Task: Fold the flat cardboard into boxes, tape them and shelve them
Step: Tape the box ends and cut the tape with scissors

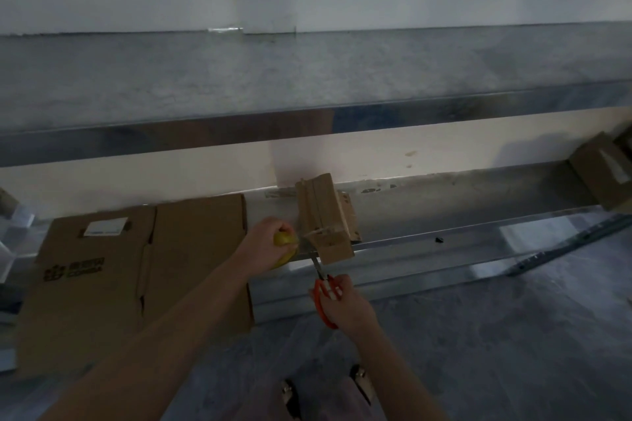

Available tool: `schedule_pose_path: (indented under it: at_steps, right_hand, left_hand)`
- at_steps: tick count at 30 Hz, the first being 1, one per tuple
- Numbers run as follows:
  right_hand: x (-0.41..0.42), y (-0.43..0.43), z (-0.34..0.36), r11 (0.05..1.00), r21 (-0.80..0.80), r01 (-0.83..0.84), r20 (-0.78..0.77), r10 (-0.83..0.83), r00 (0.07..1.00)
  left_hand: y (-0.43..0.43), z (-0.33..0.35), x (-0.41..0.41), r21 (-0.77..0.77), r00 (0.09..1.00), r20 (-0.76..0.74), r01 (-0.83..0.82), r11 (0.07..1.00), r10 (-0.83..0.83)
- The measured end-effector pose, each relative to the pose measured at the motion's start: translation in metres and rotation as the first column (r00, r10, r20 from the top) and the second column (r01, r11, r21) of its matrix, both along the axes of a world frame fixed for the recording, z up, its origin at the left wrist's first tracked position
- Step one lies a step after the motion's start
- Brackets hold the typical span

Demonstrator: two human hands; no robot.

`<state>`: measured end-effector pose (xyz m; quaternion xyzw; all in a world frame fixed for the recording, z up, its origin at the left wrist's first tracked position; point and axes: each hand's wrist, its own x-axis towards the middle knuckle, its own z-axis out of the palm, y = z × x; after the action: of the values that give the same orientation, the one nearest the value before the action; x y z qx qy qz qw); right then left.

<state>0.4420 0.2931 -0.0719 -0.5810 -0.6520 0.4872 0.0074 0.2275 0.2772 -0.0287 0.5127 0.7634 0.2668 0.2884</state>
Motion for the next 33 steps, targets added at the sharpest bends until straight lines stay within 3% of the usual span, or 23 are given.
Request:
schedule_pose_path:
  at_steps: [4,8,10,16,20,26,33]
  right_hand:
    - [0.033,0.004,-0.002,0.98,0.18,-0.084,0.129,0.061,0.99]
    - [0.079,0.022,0.003,0.861,0.509,0.007,0.147,-0.095,0.985]
    - [0.096,0.045,0.003,0.809,0.587,0.028,0.134,-0.131,0.982]
    - [0.1,0.147,-0.004,0.764,0.645,0.015,0.171,-0.164,0.972]
    - [0.09,0.198,-0.011,0.753,0.65,-0.103,0.26,-0.093,0.961]
    - [0.071,0.206,-0.033,0.753,0.584,-0.305,0.392,0.068,0.917]
    - [0.076,0.206,-0.034,0.806,0.547,-0.225,0.22,0.12,0.968]
  left_hand:
    - [0.0,0.001,-0.002,0.002,0.999,-0.013,-0.041,0.999,0.041]
    - [-0.001,0.001,0.0,-0.002,0.999,-0.013,-0.039,0.999,0.039]
    - [0.0,0.002,0.001,-0.016,0.999,-0.017,-0.044,0.999,0.043]
    - [-0.003,0.006,0.007,-0.047,0.995,-0.041,-0.092,0.995,0.09]
    - [-0.002,0.01,0.007,-0.107,0.992,-0.089,-0.102,0.989,0.093]
    - [-0.004,0.009,0.009,-0.108,0.977,-0.117,-0.188,0.976,0.176]
    - [0.001,0.002,0.014,-0.105,0.967,-0.091,-0.246,0.964,0.237]
